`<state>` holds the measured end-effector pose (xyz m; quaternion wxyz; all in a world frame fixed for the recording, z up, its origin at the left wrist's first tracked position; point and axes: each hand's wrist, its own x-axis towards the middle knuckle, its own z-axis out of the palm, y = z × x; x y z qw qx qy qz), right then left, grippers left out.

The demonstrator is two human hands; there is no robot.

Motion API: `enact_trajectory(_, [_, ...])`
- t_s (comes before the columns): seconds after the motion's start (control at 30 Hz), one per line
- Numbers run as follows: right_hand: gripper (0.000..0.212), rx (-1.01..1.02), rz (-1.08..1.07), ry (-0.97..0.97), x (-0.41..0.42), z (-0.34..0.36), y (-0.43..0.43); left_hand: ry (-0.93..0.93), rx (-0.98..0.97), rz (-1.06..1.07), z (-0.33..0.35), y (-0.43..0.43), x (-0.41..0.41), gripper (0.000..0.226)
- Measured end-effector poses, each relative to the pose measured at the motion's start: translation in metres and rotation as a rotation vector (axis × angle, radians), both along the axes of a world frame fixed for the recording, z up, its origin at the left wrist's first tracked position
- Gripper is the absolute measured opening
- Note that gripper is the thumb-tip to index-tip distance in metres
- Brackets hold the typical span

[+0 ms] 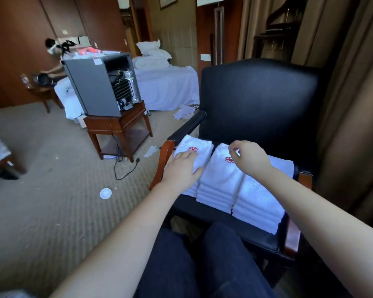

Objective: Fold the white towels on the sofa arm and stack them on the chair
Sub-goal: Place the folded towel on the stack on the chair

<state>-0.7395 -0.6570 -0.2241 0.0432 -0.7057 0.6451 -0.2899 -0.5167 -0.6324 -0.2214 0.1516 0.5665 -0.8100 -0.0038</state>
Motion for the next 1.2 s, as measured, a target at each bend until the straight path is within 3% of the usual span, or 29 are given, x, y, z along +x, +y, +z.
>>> enact_trajectory(0.47, [0.025, -0.089, 0.233, 0.057, 0.085, 0.043, 0.031, -0.04, -0.123, 0.246, 0.055, 0.072, 0.092, 0.045])
enact_trajectory(1.2, [0.021, -0.165, 1.119, -0.028, 0.388, 0.088, 0.122, -0.144, -0.174, 1.076, 0.093, 0.286, 0.286, 0.044])
